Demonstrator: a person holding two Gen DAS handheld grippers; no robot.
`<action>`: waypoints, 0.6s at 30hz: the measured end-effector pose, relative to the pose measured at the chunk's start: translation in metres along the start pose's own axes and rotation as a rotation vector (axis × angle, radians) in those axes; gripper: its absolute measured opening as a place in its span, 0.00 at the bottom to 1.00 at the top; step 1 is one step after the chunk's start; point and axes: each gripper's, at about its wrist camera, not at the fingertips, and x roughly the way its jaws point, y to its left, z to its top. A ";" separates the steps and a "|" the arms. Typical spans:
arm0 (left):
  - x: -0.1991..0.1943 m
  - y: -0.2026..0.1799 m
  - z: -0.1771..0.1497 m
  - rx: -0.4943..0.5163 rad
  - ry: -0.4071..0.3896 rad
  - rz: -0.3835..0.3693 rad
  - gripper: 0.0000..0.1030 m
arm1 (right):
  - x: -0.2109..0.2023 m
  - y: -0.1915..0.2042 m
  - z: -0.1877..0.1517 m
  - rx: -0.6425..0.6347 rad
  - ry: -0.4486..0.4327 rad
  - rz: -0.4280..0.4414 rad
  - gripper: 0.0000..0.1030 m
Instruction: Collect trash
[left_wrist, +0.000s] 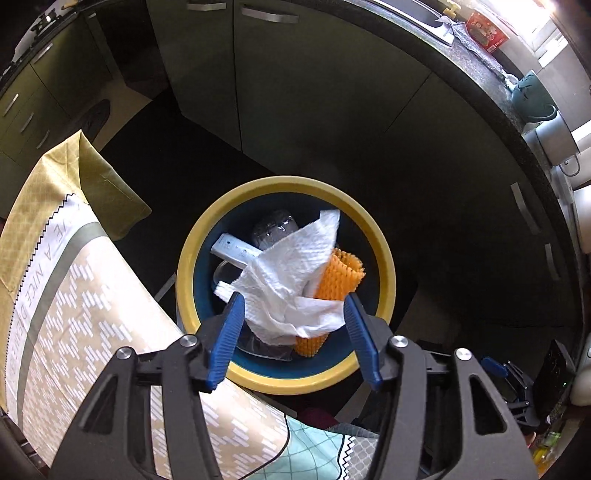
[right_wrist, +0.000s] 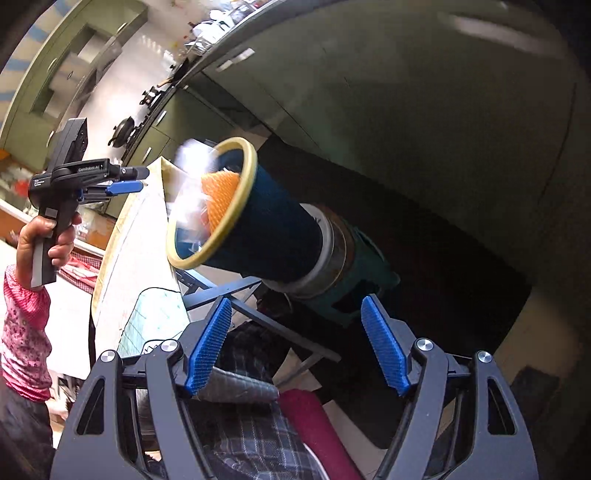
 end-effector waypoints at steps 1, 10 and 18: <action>-0.003 0.001 -0.002 -0.005 -0.003 -0.013 0.52 | 0.000 -0.002 -0.003 0.007 -0.006 0.003 0.71; -0.095 0.026 -0.094 -0.010 -0.247 -0.049 0.70 | -0.010 0.034 -0.018 -0.102 -0.064 0.000 0.75; -0.186 0.070 -0.265 -0.140 -0.631 0.125 0.93 | -0.002 0.124 -0.047 -0.328 -0.051 0.059 0.81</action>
